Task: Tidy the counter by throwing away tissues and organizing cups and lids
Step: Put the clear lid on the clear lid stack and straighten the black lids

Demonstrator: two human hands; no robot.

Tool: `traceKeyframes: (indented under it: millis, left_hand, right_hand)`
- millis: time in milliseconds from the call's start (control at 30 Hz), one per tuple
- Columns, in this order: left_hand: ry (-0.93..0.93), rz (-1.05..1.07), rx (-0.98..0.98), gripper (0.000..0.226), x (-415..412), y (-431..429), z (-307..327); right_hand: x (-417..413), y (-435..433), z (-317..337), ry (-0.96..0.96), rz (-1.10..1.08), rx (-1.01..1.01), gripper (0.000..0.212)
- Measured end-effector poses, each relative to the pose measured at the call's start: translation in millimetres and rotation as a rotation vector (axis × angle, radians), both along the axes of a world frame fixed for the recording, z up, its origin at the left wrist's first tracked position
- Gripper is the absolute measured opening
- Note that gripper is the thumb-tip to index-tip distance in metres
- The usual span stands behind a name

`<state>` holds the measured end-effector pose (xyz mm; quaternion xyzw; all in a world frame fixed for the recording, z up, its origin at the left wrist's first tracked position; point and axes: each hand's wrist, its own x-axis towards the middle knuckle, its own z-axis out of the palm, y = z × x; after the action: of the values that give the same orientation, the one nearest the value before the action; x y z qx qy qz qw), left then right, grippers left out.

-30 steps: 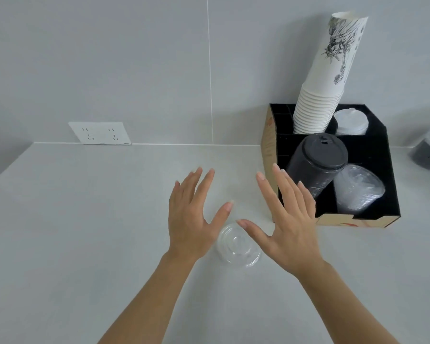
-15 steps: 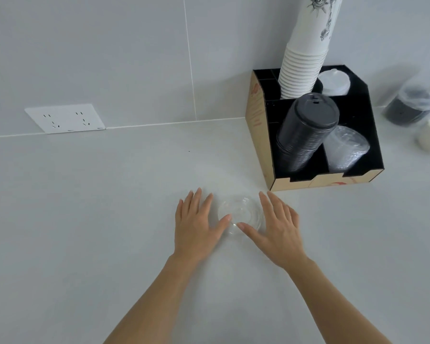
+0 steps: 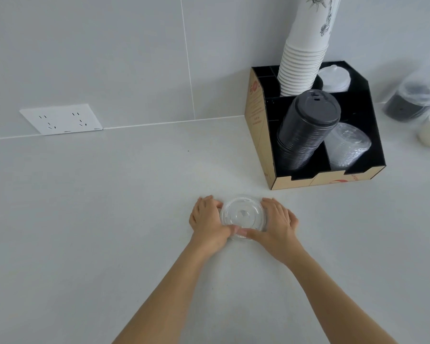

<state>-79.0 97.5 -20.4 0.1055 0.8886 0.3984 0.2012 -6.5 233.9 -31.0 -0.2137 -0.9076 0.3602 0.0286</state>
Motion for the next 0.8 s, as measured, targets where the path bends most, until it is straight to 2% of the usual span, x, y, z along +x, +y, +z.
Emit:
traceKeyframes:
  millis: [200, 333, 433, 633, 800]
  left_hand:
    - [-0.063, -0.014, 0.222, 0.063, 8.7, -5.6, 6.5]
    - [-0.07, 0.016, 0.277, 0.071, 11.4, -6.8, 12.7]
    - [-0.083, 0.009, 0.285, 0.069, 11.2, -7.2, 15.0]
    - [-0.115, 0.005, 0.408, 0.048, 13.9, 6.7, 36.9]
    - [-0.065, -0.014, 0.501, 0.037, 25.6, 41.1, 53.3]
  right_hand:
    - [9.0, -9.8, 5.1, 0.135, -0.019, -0.274, 0.068]
    - [6.9, -16.5, 10.2, 0.255, -0.141, -0.635, 0.041]
    - [2.3, -18.1, 14.1, 0.306, -0.241, -0.64, 0.023]
    - [8.9, 0.5, 36.0, 0.413, -0.31, -0.67, 0.023]
    - [23.5, 35.3, 59.5, 0.533, -0.311, -0.632, 0.018]
